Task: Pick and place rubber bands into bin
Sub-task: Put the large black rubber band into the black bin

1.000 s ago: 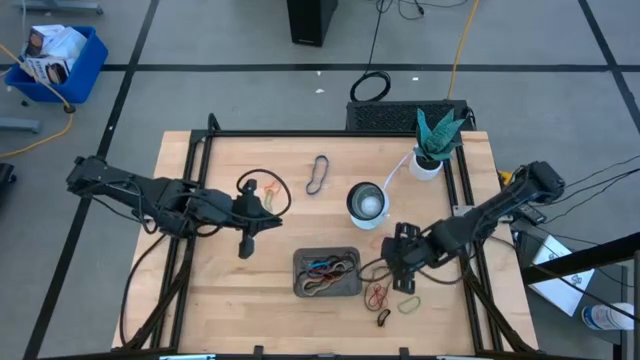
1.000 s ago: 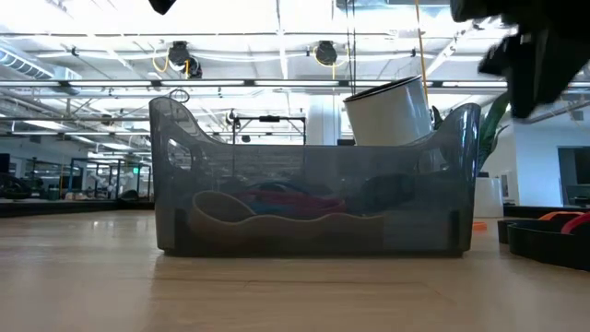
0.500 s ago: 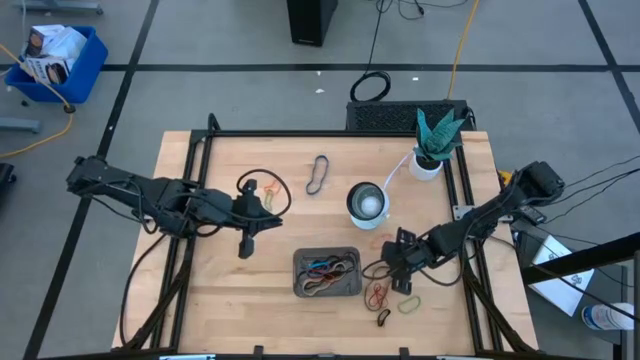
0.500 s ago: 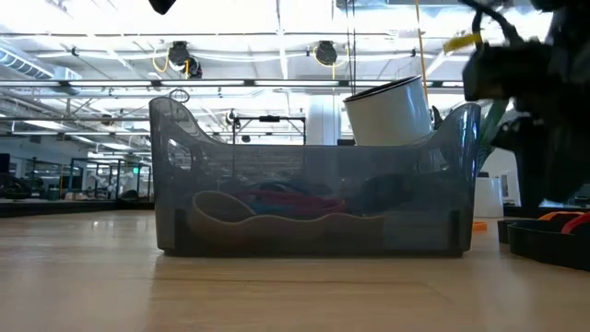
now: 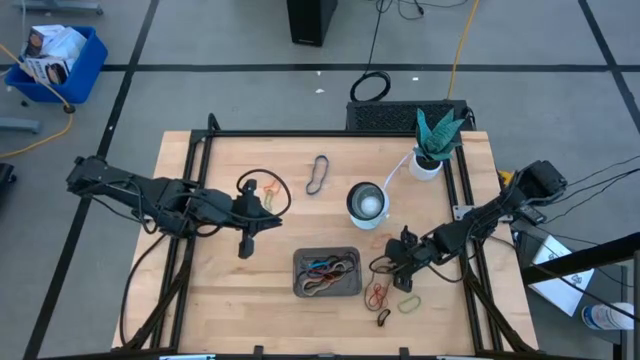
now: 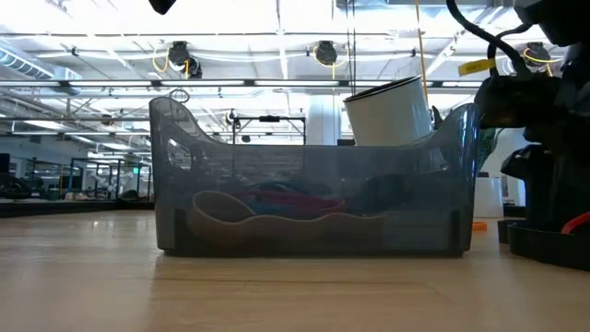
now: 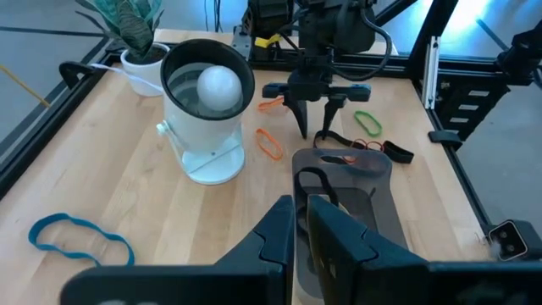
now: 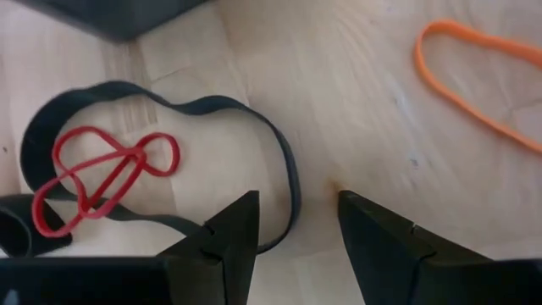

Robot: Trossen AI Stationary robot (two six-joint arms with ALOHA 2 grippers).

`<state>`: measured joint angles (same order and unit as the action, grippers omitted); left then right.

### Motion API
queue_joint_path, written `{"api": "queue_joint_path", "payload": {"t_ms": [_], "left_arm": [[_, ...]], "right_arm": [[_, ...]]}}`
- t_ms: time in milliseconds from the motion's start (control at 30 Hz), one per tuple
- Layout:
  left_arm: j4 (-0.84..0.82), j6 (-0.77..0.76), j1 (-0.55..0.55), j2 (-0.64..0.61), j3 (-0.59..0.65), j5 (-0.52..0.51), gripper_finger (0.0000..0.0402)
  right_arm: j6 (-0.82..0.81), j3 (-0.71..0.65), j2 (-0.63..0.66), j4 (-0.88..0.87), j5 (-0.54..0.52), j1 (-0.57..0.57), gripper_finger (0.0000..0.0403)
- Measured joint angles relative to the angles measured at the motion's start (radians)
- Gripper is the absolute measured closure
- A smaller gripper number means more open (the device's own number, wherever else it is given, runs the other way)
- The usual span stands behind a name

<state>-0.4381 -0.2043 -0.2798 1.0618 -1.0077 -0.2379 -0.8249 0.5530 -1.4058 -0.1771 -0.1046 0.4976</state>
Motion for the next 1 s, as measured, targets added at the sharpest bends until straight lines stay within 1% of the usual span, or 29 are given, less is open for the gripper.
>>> {"api": "queue_joint_path", "payload": {"t_ms": [100,200,333,533,667,833,1000], "left_arm": [[0.000,0.000,0.000,0.000,0.000,0.000,0.0360],[0.000,0.000,0.000,0.000,0.000,0.000,0.0360],[0.000,-0.001,0.000,0.000,0.000,0.000,0.0360],[0.000,-0.003,0.000,0.000,0.000,0.000,0.0360],[0.000,-0.008,0.000,0.000,0.000,0.000,0.0360],[0.000,-0.014,0.000,0.000,0.000,0.000,0.0360],[0.000,-0.014,0.000,0.000,0.000,0.000,0.0360]], "right_arm": [[-0.048,-0.007,0.000,-0.001,-0.002,0.000,0.0241],[-0.059,-0.008,-0.001,0.010,-0.002,0.000,0.0242],[-0.035,-0.010,-0.002,0.048,-0.002,0.000,0.0243],[0.007,-0.010,-0.003,0.052,0.000,0.000,0.0243],[0.084,-0.010,-0.003,0.040,0.001,0.000,0.0249],[0.130,-0.010,-0.004,0.032,0.001,0.001,0.0269],[0.182,-0.010,-0.004,0.021,-0.007,0.001,0.0317]]}}
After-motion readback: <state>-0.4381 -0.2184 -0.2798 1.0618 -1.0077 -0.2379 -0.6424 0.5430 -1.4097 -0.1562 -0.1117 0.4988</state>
